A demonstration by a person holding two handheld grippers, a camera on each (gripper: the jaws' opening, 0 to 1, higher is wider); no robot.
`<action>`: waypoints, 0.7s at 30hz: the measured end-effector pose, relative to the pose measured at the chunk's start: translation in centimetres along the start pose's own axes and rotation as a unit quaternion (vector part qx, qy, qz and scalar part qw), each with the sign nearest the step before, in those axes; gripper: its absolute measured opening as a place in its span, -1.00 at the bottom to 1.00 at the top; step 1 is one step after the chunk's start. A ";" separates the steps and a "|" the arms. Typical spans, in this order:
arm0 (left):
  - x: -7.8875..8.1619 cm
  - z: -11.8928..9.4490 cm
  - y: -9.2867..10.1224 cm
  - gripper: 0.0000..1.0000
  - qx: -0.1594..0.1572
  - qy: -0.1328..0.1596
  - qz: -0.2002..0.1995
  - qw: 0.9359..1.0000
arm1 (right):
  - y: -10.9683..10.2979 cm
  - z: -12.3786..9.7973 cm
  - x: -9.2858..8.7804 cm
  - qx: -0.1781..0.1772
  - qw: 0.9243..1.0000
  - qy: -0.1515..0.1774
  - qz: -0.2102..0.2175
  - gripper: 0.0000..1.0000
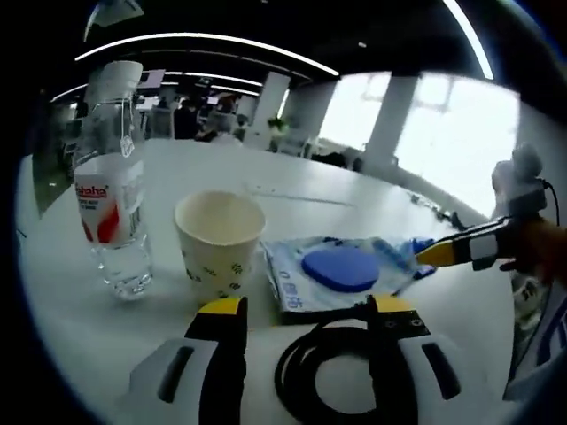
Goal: Arrange the tabletop items into an orderly group along one side of the table until the central work area is clear of visible clutter.
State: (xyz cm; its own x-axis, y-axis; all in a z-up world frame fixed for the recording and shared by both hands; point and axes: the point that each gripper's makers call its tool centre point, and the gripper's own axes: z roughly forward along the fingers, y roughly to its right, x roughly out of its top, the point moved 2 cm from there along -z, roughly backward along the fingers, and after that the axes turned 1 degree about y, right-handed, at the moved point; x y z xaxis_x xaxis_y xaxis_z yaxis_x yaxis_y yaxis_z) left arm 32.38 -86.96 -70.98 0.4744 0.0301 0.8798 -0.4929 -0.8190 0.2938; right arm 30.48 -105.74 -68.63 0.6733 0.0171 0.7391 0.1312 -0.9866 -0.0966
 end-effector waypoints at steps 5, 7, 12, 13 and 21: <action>-0.7 -0.8 -0.3 0.37 -0.001 -0.021 0.029 0.999 | -2.4 -0.9 -0.9 0.042 0.999 -0.008 0.015 0.16; -0.9 -1.1 -0.4 0.43 0.001 -0.029 0.041 0.999 | -3.5 -1.1 -1.3 0.060 0.998 -0.012 0.012 0.26; -1.5 -1.9 -0.7 0.50 0.004 -0.046 0.061 0.997 | -5.7 -1.0 -2.9 0.092 0.995 -0.029 -0.010 0.38; -1.5 -2.1 -0.7 0.50 0.004 -0.047 0.065 0.997 | -5.9 -0.9 -3.1 0.094 0.995 -0.031 -0.015 0.39; -2.4 -2.9 -1.3 0.43 0.015 -0.065 0.082 0.994 | -8.0 0.0 -4.8 0.103 0.993 -0.037 -0.036 0.32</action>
State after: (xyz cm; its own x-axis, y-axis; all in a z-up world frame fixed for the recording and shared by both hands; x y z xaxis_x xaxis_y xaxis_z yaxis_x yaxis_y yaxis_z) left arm 29.76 -84.29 -72.34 0.4808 -0.1781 0.8585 -0.5505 -0.8234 0.1375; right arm 26.19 -97.95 -71.40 0.7071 0.1051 0.6993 0.3210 -0.9289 -0.1849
